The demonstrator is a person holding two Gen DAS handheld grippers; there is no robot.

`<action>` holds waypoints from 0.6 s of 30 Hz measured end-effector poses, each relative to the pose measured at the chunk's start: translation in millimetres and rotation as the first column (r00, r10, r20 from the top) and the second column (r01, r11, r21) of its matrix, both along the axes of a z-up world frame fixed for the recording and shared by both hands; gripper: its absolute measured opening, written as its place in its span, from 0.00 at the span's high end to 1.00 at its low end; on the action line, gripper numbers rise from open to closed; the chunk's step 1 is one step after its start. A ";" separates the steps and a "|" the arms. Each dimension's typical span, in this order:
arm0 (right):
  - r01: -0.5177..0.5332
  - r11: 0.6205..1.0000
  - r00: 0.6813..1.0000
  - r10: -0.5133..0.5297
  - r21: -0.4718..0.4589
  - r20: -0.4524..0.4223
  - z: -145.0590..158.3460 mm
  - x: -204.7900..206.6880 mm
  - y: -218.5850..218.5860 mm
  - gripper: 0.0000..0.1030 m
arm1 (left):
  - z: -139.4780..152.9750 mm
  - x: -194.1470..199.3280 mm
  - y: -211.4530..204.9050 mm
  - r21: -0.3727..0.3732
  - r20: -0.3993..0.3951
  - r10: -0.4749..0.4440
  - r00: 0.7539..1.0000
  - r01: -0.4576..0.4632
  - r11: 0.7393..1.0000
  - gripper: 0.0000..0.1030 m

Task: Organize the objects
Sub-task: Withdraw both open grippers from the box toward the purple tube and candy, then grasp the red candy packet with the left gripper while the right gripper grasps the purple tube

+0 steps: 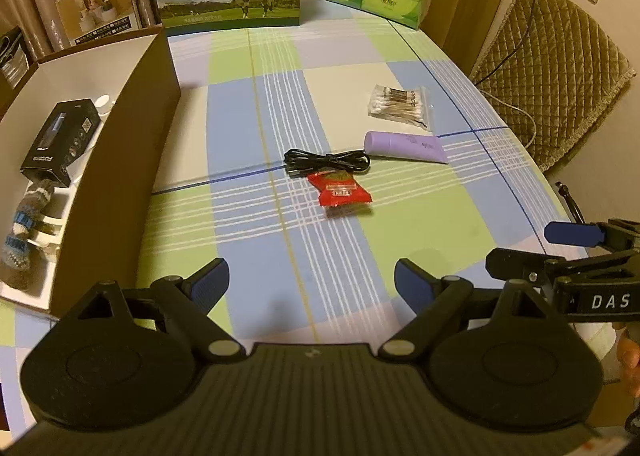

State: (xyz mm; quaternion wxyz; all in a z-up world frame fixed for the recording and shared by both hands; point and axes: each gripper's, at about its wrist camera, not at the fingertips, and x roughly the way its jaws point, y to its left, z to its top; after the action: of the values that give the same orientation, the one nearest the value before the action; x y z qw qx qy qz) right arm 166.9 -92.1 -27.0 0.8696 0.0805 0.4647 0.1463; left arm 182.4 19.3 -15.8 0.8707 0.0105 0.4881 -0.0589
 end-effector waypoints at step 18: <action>-0.014 1.000 0.999 0.014 -0.009 0.044 -26.9 56.1 -32.8 0.10 | -31.1 54.8 -27.8 -0.032 0.028 -0.015 0.999 0.016 0.999 0.23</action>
State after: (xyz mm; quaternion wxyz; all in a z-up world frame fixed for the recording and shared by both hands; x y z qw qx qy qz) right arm 223.0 -124.9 -53.9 0.8789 0.0702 0.4466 0.1521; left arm 237.2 -8.5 -46.9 0.8770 0.0010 0.4748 -0.0733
